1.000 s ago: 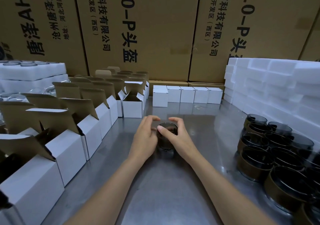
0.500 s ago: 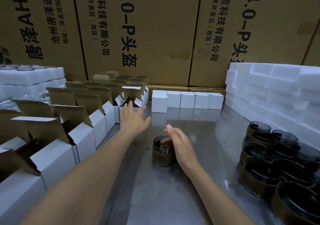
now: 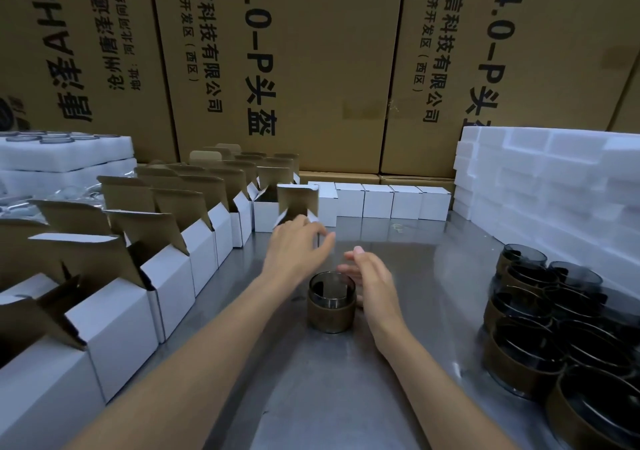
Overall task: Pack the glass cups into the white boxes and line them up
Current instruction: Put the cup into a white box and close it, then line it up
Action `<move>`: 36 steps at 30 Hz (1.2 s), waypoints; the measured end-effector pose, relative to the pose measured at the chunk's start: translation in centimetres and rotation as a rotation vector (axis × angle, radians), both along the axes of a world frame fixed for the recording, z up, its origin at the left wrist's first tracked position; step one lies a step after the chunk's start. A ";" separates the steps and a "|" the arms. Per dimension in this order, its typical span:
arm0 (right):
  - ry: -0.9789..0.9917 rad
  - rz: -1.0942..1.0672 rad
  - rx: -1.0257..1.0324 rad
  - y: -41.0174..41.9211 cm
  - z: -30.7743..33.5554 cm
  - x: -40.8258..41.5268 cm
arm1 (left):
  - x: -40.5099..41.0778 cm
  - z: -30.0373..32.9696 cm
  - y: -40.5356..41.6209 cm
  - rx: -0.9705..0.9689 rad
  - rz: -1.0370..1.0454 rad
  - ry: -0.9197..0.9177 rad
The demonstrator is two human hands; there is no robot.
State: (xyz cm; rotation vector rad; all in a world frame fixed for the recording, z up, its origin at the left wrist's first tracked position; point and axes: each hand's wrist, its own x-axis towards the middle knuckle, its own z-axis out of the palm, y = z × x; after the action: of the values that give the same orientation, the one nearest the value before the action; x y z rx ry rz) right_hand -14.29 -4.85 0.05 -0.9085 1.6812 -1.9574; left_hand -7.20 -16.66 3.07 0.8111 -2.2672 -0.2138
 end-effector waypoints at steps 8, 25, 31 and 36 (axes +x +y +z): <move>-0.085 -0.063 -0.074 0.0 -0.1 -0.5 | 1.6 1.4 5.2 0.086 -0.216 0.064; 0.071 -0.006 0.028 -0.4 -0.2 -0.7 | 2.6 -1.0 2.7 0.478 -0.222 0.409; 0.076 -0.010 0.042 -0.8 -0.4 -1.0 | 2.9 -0.4 2.1 0.561 -0.224 0.420; -0.009 -0.043 0.043 -0.8 -0.2 -0.9 | 2.9 -0.2 1.0 0.741 -0.277 0.418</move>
State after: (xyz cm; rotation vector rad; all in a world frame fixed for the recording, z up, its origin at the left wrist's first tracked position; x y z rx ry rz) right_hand -15.15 -5.68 -0.19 -0.8531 1.7447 -1.9417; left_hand -4.31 -15.66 2.89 0.7058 -1.8749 -1.2797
